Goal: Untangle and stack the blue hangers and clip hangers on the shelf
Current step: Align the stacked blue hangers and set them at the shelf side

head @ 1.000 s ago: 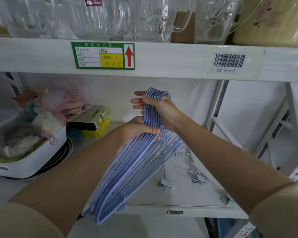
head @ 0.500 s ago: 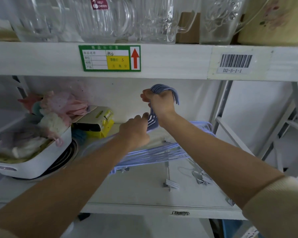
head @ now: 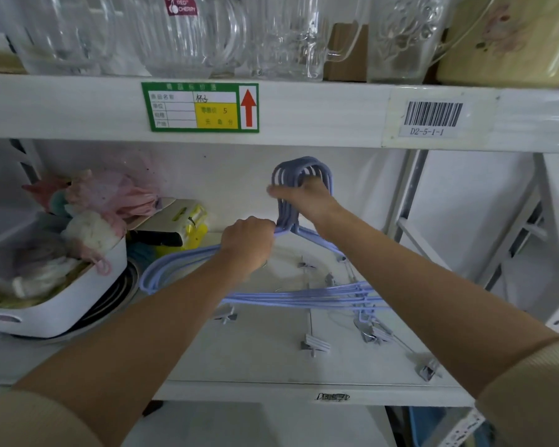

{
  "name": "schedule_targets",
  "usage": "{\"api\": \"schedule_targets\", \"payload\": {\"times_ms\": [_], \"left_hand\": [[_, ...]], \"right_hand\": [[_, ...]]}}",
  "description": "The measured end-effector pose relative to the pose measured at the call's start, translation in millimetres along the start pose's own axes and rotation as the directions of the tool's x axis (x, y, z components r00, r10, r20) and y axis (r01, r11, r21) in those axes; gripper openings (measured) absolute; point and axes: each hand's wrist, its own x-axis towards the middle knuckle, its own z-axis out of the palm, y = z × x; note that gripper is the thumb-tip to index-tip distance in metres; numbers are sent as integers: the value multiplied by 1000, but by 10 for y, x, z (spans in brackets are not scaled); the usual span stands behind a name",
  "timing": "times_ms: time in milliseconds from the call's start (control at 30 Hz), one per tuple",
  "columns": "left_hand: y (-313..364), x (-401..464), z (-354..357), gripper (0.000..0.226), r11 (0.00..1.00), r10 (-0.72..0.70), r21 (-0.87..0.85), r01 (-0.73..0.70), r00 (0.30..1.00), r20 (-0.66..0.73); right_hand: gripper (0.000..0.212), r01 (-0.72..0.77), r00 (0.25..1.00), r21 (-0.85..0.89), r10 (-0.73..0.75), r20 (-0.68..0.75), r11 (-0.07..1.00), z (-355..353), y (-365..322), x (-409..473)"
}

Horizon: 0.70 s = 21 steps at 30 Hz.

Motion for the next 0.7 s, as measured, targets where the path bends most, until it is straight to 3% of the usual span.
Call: {"api": "schedule_targets", "payload": {"times_ms": [67, 100, 133, 167, 200, 233, 300, 467, 700], "left_hand": [[-61, 44, -32, 29, 989, -63, -131, 66, 998, 31], [-95, 71, -43, 28, 978, -77, -189, 84, 996, 42], [-119, 98, -51, 26, 969, -77, -229, 88, 995, 58], [-130, 117, -60, 24, 962, -72, -256, 91, 994, 84], [-127, 131, -68, 23, 957, -66, -273, 95, 991, 114], [-113, 140, -79, 23, 954, -62, -284, 101, 988, 141], [-76, 145, -100, 22, 949, -56, -296, 107, 982, 178], [6, 134, -128, 26, 976, -32, -206, 72, 981, 192], [18, 92, -73, 28, 982, 58, -187, -13, 969, 238]], "right_hand": [[47, 54, 983, -314, 6, 186, 948, -105, 197, -71], [67, 89, 978, -576, 39, 206, 813, -160, 307, -114], [73, 117, 983, -771, 35, 178, 626, -198, 411, -132], [64, 143, 989, -881, -24, 148, 450, -225, 480, -154], [46, 155, 987, -923, -93, 131, 353, -236, 520, -147], [31, 159, 983, -932, -141, 119, 324, -246, 526, -157], [18, 162, 981, -941, -154, 121, 296, -279, 535, -123], [24, 262, 964, -923, -116, 238, 282, -403, 569, -64], [21, 248, 949, -875, 76, 305, 416, -514, 617, -116]]}}
